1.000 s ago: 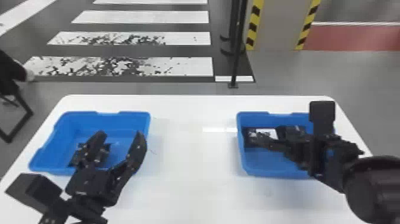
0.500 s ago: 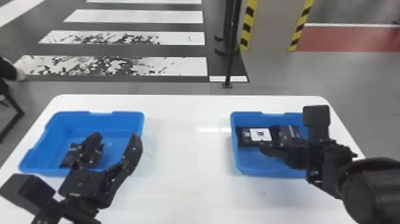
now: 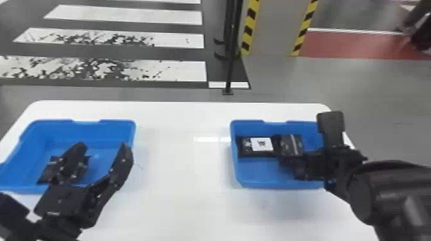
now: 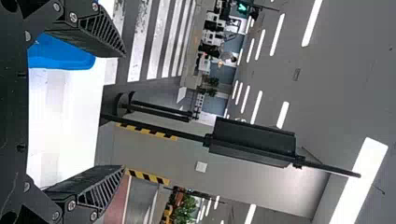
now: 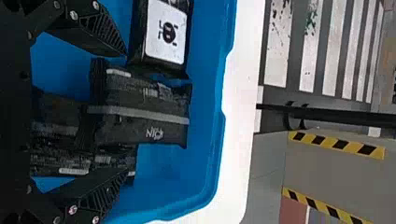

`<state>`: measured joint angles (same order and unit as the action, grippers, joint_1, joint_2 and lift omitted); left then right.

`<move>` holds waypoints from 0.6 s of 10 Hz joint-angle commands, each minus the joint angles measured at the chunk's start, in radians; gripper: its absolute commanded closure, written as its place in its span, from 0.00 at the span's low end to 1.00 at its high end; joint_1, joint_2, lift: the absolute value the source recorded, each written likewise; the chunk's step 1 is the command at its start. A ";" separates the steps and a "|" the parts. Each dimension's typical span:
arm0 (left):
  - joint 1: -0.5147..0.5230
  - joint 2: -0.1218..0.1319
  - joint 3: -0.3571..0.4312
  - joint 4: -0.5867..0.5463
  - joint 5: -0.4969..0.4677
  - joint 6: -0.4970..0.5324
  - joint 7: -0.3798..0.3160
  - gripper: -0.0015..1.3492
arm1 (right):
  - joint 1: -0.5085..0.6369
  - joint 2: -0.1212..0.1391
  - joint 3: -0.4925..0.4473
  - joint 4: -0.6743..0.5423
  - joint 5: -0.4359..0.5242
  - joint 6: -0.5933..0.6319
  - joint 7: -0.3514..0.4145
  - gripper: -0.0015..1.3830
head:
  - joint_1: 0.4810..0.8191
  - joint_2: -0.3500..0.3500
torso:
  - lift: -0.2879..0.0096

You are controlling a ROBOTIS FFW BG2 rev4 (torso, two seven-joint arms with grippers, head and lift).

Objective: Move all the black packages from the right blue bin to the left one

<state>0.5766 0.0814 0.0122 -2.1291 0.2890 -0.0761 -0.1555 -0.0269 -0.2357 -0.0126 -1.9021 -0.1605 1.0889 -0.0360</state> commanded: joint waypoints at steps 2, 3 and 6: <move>0.000 0.000 0.002 0.000 -0.002 -0.007 -0.001 0.15 | -0.030 -0.005 -0.001 0.050 0.015 -0.002 0.001 0.12 | 0.63 0.33 | 0.50; 0.000 0.000 0.002 0.000 -0.002 -0.005 -0.001 0.15 | -0.032 -0.004 0.001 0.058 0.015 -0.004 0.001 0.12 | 0.63 0.32 | 0.50; 0.000 0.000 0.004 0.000 -0.008 -0.002 -0.001 0.15 | -0.057 -0.004 0.001 0.114 0.011 -0.024 0.022 0.23 | 0.63 0.32 | 0.50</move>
<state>0.5767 0.0813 0.0158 -2.1280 0.2825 -0.0788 -0.1565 -0.0763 -0.2393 -0.0119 -1.8055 -0.1497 1.0708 -0.0161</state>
